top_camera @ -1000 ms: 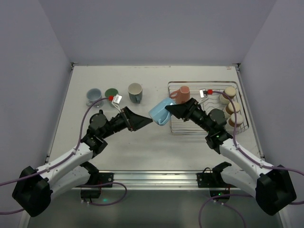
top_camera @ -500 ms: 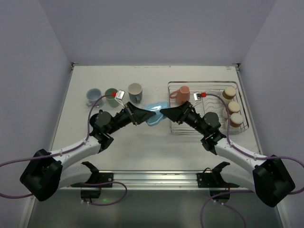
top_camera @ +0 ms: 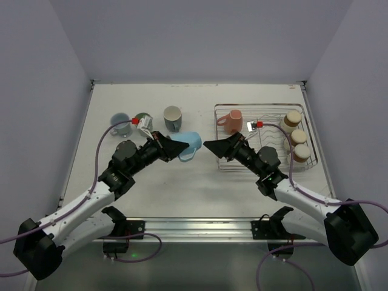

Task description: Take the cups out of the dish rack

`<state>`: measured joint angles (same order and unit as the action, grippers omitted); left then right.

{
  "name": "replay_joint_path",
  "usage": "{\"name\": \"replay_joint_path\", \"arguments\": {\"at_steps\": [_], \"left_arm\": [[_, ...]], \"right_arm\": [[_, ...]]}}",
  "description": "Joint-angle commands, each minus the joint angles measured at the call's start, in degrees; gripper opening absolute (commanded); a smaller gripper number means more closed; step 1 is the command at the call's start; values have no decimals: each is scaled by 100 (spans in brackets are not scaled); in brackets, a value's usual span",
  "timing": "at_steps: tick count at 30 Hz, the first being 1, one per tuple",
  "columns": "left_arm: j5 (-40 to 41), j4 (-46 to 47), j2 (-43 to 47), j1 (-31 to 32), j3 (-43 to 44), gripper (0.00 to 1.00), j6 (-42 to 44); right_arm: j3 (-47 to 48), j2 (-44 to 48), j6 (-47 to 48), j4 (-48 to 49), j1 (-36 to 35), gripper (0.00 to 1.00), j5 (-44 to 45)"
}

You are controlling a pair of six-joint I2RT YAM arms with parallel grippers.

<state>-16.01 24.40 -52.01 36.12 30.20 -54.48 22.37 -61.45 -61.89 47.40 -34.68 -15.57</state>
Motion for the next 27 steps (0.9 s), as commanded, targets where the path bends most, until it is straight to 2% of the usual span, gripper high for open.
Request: {"name": "replay_joint_path", "arguments": {"at_steps": [1,2,3,5,6,9,12,20,27], "left_arm": [[905,-1504,577,-8,907,0,1366],[1115,-1970,595,-17,1275,0,1535],[1492,-2879,543,-17,1470,0,1719],[1958,-3640,159,-17,1995,0,2168],[2083,-4323,-1,-17,2182,0,2291],[2259,-5117,-756,-26,2683,0,2731],[2593,-5576,-1407,-26,3027,0,3065],[3165,-6052,-2664,-131,3484,0,3628],[3078,-5930,-3271,-368,3379,0,3839]], "right_arm": [[294,239,676,-816,-13,99,511],[329,256,756,-968,-22,99,555],[373,256,853,-1108,-22,99,608],[417,274,1099,-1513,-22,99,661],[461,326,1161,-1645,-22,99,730],[601,536,1451,-2111,-22,99,871],[812,730,1793,-2699,-13,99,942],[1173,1258,2514,-3886,-13,99,1539],[1454,1223,2831,-4361,-13,99,1821]]}}
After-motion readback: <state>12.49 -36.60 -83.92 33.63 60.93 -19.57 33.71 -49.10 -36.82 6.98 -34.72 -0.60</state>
